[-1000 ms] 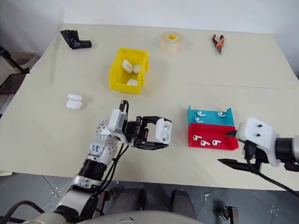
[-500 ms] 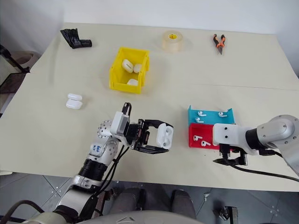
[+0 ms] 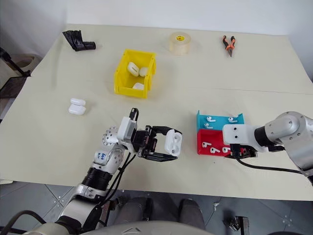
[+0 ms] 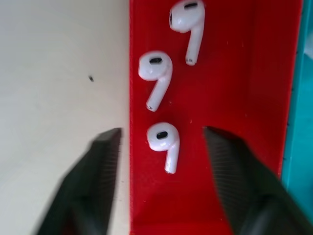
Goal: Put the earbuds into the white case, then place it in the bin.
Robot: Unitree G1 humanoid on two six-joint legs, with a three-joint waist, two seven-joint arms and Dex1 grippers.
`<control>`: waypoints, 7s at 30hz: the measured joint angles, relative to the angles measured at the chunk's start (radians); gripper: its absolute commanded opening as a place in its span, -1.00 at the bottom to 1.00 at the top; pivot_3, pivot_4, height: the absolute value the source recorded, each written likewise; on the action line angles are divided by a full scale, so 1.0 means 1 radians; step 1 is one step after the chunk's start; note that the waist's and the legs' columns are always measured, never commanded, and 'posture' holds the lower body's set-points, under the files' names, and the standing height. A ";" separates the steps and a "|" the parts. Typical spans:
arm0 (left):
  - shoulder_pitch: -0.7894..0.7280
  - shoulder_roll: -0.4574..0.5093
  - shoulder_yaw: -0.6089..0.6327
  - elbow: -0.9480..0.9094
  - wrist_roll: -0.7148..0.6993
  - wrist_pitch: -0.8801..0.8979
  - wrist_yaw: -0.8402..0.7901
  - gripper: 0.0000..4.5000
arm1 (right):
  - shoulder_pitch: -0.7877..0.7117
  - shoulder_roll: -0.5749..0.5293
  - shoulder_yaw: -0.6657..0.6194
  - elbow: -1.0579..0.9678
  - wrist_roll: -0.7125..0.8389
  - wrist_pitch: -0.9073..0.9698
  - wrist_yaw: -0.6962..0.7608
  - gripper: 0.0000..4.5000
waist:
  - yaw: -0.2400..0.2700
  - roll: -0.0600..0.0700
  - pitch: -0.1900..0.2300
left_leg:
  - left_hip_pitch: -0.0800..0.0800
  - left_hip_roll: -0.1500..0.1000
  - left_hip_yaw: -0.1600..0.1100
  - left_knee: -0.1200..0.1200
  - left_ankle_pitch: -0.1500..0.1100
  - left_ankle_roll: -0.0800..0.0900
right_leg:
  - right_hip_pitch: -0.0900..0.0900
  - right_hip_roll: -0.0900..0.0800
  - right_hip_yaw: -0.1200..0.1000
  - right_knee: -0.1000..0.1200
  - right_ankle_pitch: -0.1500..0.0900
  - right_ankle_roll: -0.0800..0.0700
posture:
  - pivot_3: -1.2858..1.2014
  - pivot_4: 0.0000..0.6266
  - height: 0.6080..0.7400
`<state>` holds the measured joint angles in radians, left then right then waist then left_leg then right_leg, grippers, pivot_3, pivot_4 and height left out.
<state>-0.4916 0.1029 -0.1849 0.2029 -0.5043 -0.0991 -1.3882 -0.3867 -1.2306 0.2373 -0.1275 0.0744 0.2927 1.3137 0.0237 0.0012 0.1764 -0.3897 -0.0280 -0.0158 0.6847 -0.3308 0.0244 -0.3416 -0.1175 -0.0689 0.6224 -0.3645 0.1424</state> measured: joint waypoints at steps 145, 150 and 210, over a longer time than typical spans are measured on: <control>-0.101 0.074 0.048 -0.028 -0.048 0.291 0.013 0.24 | 0.347 0.810 -0.293 -0.390 0.625 -0.103 -0.489 -0.77 | -0.002 0.000 0.000 | 0.001 -0.003 -0.002 -0.001 0.000 0.000 | 0.000 0.001 0.003 0.005 0.000 0.000 | 0.03 -0.52 1.00; -0.100 0.076 0.049 -0.028 -0.048 0.292 0.011 0.24 | 0.339 0.808 -0.283 -0.371 0.609 -0.134 -0.470 -0.77 | -0.001 0.000 0.000 | 0.001 -0.003 -0.002 -0.001 0.000 0.000 | 0.000 0.001 0.003 0.004 0.000 0.000 | 0.03 -0.52 1.00; -0.079 0.037 0.067 -0.041 -0.048 0.238 0.011 0.24 | 0.346 0.518 -0.545 -0.425 0.858 0.182 -0.453 0.11 | 0.001 0.000 0.000 | 0.001 -0.002 -0.002 -0.001 0.001 0.000 | 0.001 0.000 0.002 0.003 0.000 0.000 | 0.03 -0.52 1.00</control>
<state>-0.5710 0.1397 -0.1179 0.1622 -0.5519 0.1394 -1.3769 -0.0405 -0.7129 -0.3073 -0.5525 0.9325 0.4743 0.8607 0.0246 0.0010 0.1764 -0.3888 -0.0303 -0.0177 0.6840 -0.3302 0.0245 -0.3410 -0.1175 -0.0665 0.6253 -0.3644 0.1425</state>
